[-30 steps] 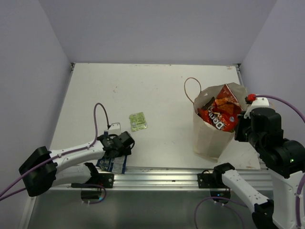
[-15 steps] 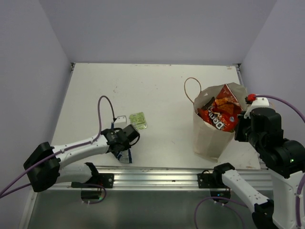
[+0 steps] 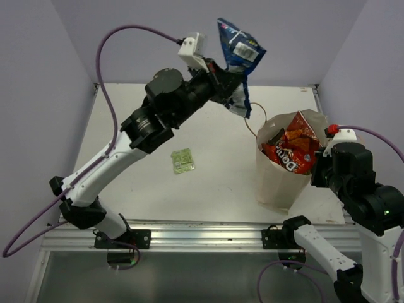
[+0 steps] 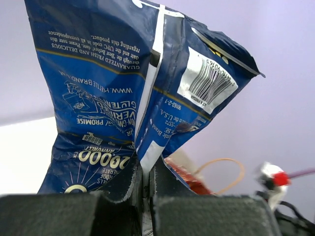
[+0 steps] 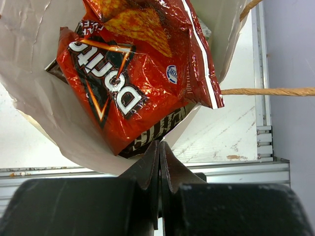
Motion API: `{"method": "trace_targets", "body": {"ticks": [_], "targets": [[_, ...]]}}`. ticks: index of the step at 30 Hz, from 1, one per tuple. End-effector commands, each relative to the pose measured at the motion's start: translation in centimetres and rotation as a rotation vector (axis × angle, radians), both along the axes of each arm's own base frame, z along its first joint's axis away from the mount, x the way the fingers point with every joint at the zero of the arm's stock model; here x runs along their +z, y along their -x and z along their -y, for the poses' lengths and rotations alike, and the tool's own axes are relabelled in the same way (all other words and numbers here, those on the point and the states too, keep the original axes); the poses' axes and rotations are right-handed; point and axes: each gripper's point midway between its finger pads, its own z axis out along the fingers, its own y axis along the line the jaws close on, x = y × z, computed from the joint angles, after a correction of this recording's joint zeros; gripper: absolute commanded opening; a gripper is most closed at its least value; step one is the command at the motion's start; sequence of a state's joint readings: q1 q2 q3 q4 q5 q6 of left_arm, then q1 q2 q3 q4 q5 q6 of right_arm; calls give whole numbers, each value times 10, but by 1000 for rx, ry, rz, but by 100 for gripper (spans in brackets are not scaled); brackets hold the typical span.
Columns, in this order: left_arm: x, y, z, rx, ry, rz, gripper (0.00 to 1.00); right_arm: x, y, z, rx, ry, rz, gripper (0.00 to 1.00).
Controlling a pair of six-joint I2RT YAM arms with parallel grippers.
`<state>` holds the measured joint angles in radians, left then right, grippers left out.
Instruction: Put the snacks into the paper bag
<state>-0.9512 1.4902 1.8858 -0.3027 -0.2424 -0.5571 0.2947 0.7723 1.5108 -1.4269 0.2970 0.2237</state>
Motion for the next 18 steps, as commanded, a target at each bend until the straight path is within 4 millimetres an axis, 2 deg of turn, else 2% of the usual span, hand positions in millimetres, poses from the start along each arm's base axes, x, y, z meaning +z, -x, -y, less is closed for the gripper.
{"method": "trace_targets", "body": {"ticks": [1,3,4,5,6,7,8,9,10,12,13,15,16,18], "targets": [[1,20,98,-370,-9,161,0,10,-4,-1,15,7,32,0],[-9,35,132,-459,-7,162,0,10,-4,0,15,9,33,0],[-31,35,159,-507,-15,148,0,10,-4,0,15,9,33,0],[-26,40,171,-533,5,161,0,10,-4,0,14,11,33,0],[-31,52,187,-573,11,160,0,10,-5,0,13,12,33,0],[-60,50,212,-598,-16,128,0,11,-4,0,13,11,35,0],[-49,54,218,-607,1,144,0,11,-4,0,15,11,35,0],[-57,60,229,-621,-10,130,0,12,-3,1,11,12,39,0],[-75,58,239,-624,-37,94,0,13,-3,2,8,13,42,0],[-95,60,243,-631,-77,62,0,13,0,4,4,17,44,0],[-113,59,241,-615,-123,41,0,13,0,4,3,16,46,0],[-130,63,237,-595,-176,24,0,13,1,5,-3,15,48,0],[-150,64,232,-585,-248,0,0,13,2,5,-3,15,50,0],[-171,69,228,-566,-332,-34,0,13,1,5,-5,17,47,0]]}}
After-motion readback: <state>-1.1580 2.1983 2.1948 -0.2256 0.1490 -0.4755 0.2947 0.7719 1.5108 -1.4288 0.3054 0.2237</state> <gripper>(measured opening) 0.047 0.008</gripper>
